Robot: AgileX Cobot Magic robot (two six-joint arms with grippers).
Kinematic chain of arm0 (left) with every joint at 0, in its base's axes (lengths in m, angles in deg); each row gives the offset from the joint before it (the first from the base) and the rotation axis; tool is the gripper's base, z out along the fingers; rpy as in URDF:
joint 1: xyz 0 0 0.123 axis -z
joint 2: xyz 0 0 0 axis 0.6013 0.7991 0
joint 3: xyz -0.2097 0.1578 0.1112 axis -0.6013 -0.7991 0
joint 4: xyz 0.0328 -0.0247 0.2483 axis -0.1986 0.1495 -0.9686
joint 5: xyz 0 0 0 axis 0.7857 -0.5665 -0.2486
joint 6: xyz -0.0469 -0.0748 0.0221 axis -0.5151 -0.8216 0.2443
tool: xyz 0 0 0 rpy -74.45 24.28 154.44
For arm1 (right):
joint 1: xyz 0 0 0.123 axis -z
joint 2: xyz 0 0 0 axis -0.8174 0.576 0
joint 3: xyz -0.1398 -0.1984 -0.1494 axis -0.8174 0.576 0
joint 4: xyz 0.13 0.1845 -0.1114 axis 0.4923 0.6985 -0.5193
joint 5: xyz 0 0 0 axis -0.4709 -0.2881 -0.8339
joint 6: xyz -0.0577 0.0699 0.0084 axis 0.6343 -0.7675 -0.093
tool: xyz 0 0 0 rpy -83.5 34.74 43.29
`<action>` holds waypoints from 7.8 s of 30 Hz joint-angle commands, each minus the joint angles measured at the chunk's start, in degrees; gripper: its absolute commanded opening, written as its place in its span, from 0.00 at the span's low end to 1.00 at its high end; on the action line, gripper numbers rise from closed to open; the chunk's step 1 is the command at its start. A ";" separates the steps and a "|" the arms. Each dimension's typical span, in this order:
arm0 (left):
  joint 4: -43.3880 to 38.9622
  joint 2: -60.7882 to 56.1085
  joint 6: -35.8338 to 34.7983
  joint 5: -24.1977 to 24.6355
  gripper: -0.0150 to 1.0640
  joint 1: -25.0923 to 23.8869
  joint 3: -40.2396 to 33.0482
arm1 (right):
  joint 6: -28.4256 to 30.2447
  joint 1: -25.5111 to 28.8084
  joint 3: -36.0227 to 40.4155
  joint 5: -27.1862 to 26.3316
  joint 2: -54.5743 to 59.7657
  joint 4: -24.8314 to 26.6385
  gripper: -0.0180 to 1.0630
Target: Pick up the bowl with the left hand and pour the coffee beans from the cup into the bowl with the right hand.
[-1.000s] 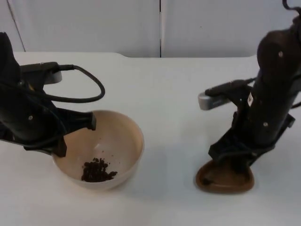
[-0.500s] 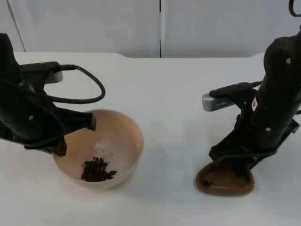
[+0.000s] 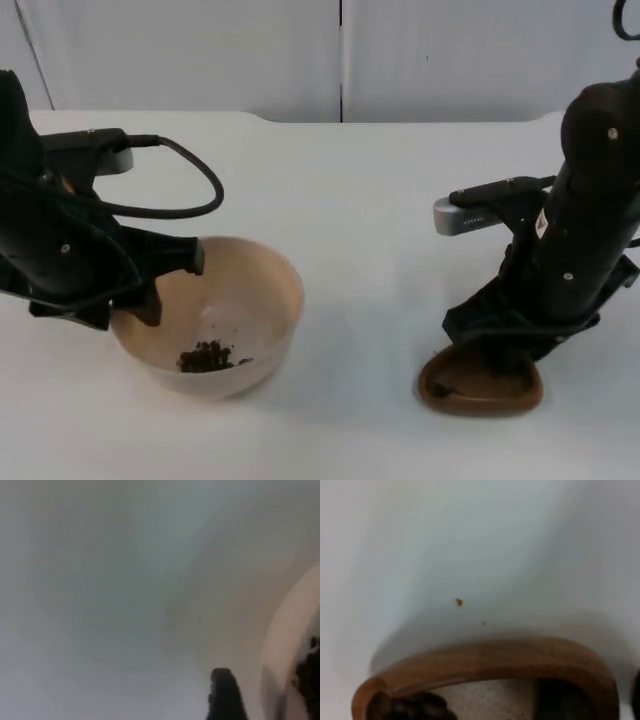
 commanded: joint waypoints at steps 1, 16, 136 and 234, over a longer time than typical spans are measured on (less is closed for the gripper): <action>-0.26 -0.23 -0.14 -0.32 0.59 -0.16 0.22 | -0.43 0.26 0.68 -0.48 0.39 0.18 0.50; 0.22 -15.22 -0.14 -0.29 0.75 -0.16 0.22 | -0.27 0.26 0.68 4.40 -16.25 -0.15 0.71; -2.63 -103.61 12.29 42.73 0.75 -0.16 -17.95 | 5.60 0.15 35.48 29.85 -118.64 -1.58 0.71; -4.94 -103.61 13.93 42.95 0.99 -0.16 -17.95 | 5.57 27.49 35.38 29.74 -118.64 -1.37 0.99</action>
